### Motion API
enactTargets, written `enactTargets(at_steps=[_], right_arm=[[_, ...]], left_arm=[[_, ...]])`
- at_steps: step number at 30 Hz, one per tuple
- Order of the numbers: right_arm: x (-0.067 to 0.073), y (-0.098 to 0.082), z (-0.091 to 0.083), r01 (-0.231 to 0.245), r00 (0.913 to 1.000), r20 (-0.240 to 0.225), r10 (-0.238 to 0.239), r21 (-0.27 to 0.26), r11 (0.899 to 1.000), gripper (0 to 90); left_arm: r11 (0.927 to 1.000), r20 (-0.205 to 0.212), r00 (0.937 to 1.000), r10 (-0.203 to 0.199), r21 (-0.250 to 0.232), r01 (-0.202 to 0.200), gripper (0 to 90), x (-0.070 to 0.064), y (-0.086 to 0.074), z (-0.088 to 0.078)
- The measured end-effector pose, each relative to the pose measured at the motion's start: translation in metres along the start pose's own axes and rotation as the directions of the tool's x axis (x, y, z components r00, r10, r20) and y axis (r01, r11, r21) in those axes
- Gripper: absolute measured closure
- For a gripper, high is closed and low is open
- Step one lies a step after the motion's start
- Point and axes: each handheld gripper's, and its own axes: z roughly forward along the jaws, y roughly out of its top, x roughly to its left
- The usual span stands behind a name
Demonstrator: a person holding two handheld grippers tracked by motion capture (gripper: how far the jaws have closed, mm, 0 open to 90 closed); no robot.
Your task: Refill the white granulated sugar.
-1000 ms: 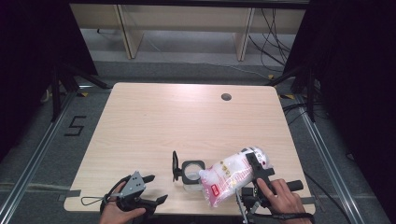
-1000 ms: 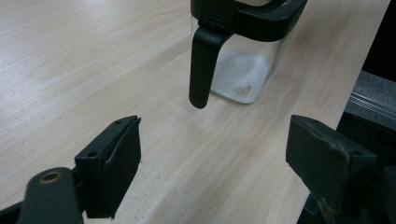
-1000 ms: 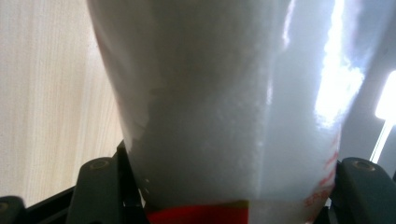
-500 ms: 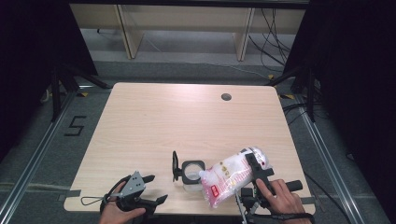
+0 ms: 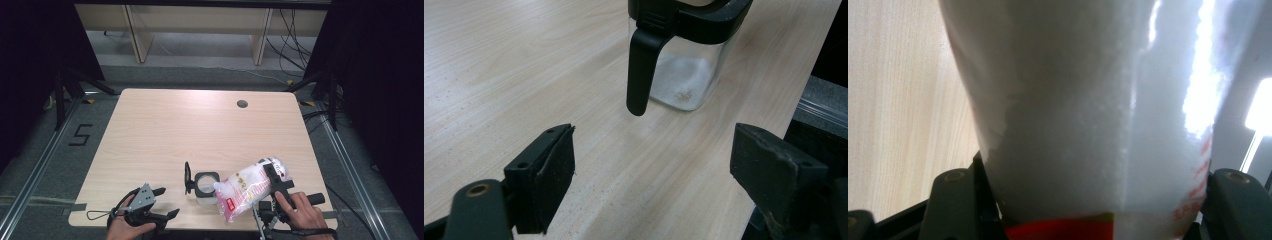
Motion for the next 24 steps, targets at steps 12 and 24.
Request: enactTargets(at_steps=[12,24], right_arm=[[-0.0046,-0.0005,0.0,0.038,0.999,0.022,-0.038,-0.017,0.999,36.9],[-0.0015,-0.001,0.0005,0.014,0.9998,0.01,-0.014,-0.01,1.0,36.9]], left_arm=[[0.9996,-0.002,0.9996,0.027,0.004,-0.027,17.6,0.0011,0.0008,-0.0004],[1.0,0.0,1.0,0.002,0.0,-0.002,17.6,0.0,0.0003,0.0001]])
